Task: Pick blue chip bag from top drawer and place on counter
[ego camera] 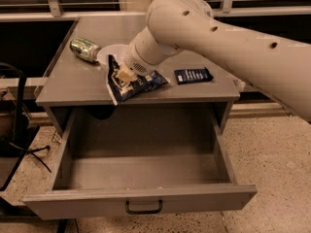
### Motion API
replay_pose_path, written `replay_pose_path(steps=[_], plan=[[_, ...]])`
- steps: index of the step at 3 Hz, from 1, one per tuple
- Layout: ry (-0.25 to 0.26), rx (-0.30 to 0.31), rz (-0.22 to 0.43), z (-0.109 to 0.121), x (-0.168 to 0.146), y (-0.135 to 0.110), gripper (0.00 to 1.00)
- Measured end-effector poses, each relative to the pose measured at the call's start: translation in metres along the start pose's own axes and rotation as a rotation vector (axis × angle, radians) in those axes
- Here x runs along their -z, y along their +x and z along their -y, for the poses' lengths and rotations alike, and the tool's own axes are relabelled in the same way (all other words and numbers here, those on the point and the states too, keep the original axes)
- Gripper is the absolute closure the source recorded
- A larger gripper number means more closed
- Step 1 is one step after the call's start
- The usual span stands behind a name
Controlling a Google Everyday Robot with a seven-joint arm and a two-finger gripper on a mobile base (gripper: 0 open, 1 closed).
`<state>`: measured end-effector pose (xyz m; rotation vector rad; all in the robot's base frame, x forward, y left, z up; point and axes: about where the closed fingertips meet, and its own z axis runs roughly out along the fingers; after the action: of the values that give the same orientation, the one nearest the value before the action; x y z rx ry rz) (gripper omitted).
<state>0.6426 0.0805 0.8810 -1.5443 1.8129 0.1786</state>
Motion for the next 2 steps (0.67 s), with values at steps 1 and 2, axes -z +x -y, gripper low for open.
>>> replay_pose_path(steps=[1, 2], plan=[[0.000, 0.000, 0.000, 0.0000, 0.0000, 0.0000, 0.07], [0.000, 0.000, 0.000, -0.0001, 0.0000, -0.0001, 0.00]])
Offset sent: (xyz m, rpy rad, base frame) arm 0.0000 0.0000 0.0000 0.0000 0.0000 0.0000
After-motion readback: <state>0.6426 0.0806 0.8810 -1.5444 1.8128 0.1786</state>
